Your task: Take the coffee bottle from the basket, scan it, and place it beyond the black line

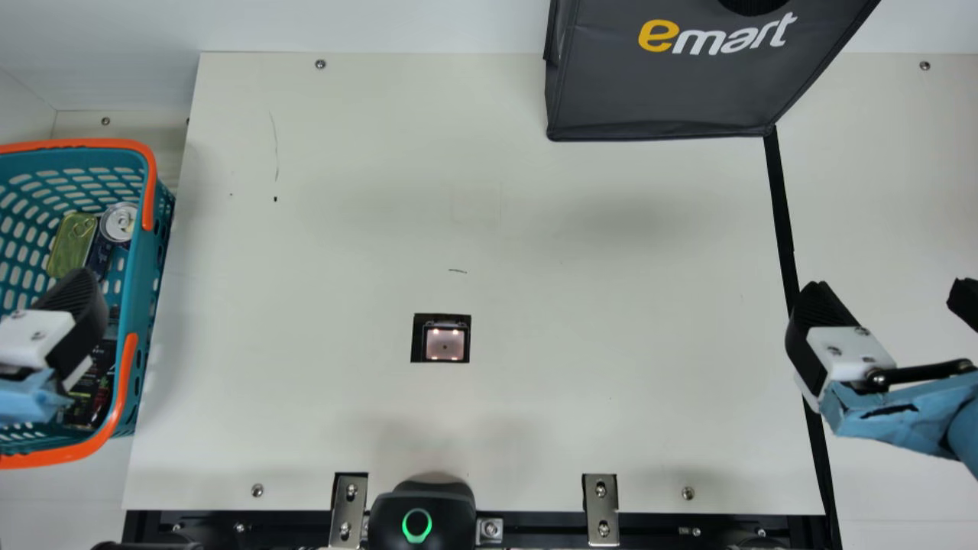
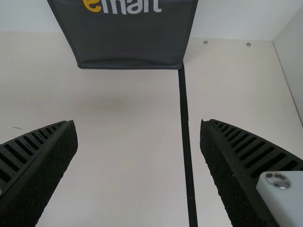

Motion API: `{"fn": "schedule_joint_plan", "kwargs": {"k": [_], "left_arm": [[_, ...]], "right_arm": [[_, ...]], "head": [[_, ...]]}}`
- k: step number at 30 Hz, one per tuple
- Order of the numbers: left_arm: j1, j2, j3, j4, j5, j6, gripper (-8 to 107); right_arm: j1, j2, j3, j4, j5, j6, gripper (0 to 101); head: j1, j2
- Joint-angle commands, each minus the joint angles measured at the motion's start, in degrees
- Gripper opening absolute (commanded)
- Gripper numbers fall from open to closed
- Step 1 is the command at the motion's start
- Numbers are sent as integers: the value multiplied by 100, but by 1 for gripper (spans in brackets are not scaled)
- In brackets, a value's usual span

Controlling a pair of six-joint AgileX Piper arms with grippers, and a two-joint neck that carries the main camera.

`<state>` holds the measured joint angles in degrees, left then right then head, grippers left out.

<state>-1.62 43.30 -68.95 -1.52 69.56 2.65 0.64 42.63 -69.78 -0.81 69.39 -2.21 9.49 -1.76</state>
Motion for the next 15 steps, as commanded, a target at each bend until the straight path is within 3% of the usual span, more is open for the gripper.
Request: {"fn": "schedule_joint_plan", "kwargs": {"k": [1, 15], "left_arm": [[0, 0, 0, 0, 0, 0, 90], [0, 0, 0, 0, 0, 0, 90]], "right_arm": [[0, 0, 0, 0, 0, 0, 91], [0, 0, 0, 0, 0, 0, 91]], "head": [[-157, 151], [-157, 2018]]}}
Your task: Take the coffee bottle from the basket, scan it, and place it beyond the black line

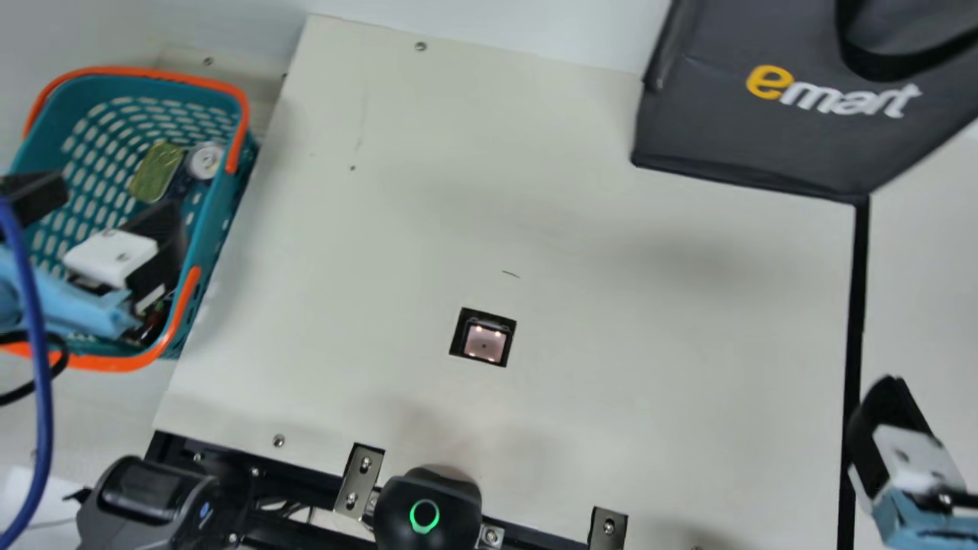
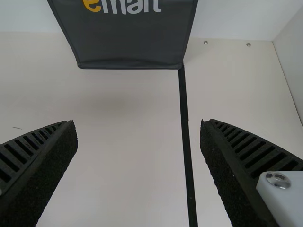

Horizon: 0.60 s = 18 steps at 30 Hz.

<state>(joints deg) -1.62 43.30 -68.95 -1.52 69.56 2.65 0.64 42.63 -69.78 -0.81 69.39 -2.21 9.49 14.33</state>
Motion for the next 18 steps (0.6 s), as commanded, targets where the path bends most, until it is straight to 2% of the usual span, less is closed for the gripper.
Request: {"fn": "schedule_joint_plan", "kwargs": {"k": [1, 18], "left_arm": [[0, 0, 0, 0, 0, 0, 90], [0, 0, 0, 0, 0, 0, 90]], "right_arm": [[0, 0, 0, 0, 0, 0, 91], [0, 0, 0, 0, 6, 0, 91]], "head": [[-157, 409], [-157, 409]]}}
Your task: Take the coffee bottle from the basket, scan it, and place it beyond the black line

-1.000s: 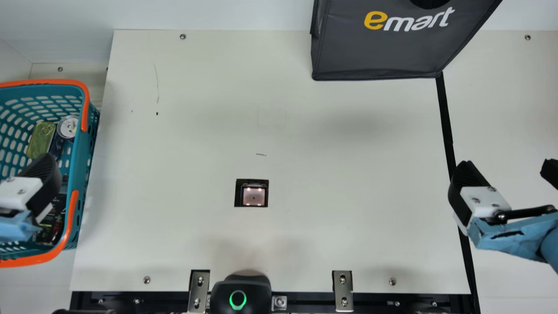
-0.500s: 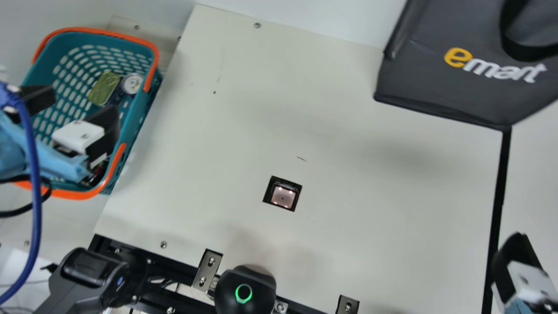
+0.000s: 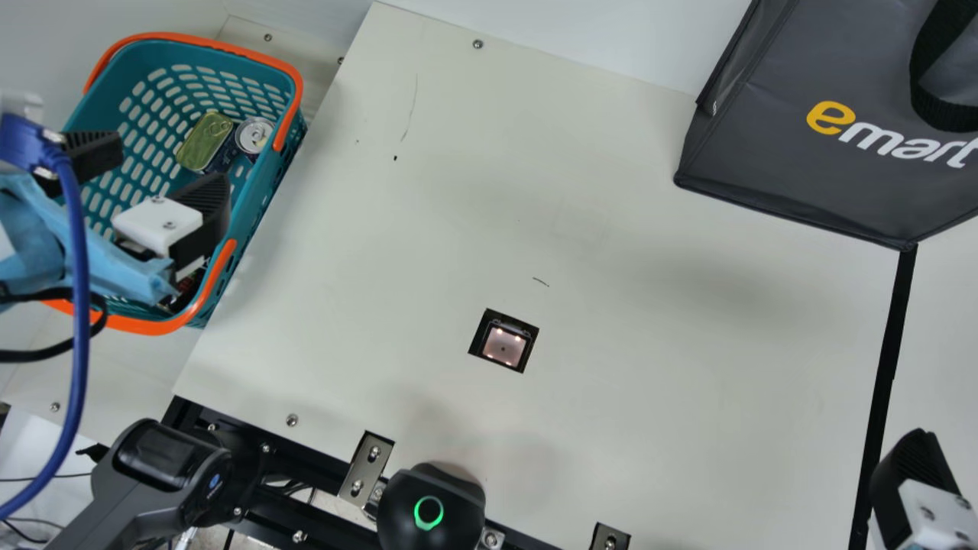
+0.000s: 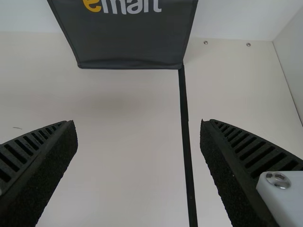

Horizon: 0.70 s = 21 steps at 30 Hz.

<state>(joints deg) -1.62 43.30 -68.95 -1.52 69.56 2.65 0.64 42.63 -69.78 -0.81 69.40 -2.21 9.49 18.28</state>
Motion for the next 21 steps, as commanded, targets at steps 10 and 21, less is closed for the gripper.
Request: {"fn": "schedule_joint_plan", "kwargs": {"k": [10, 21], "left_arm": [[0, 0, 0, 0, 0, 0, 90], [120, 44, 98, 83, 34, -119, 90]], "right_arm": [[0, 0, 0, 0, 0, 0, 91], [0, 0, 0, 0, 0, 0, 91]], "head": [[-157, 14], [-157, 14]]}}
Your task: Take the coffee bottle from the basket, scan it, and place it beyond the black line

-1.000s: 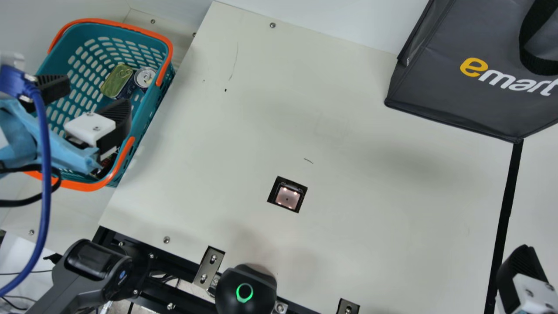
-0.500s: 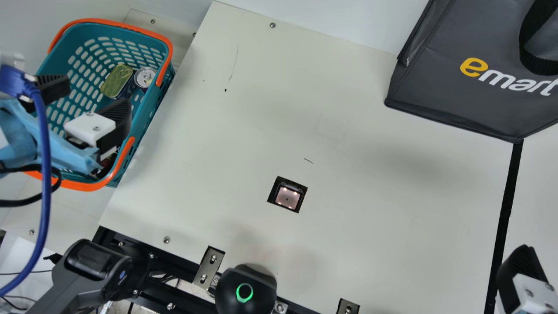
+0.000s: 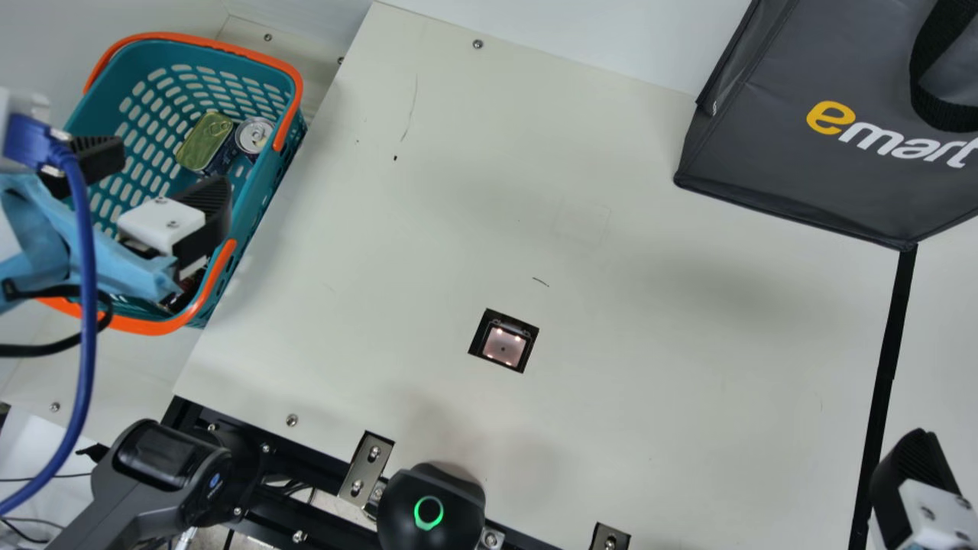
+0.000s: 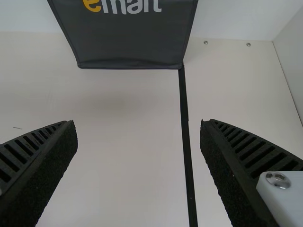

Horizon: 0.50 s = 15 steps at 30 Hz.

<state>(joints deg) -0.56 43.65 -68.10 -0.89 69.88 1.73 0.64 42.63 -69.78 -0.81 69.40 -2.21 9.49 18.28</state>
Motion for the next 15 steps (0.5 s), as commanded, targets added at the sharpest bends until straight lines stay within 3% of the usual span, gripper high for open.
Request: {"fn": "schedule_joint_plan", "kwargs": {"k": [1, 15], "left_arm": [[49, 22, 21, 30, 2, -41, 90], [955, 407, -36, 34, -154, -51, 90]], "right_arm": [[0, 0, 0, 0, 0, 0, 91], [0, 0, 0, 0, 0, 0, 91]], "head": [[-157, 14], [-157, 14]]}}
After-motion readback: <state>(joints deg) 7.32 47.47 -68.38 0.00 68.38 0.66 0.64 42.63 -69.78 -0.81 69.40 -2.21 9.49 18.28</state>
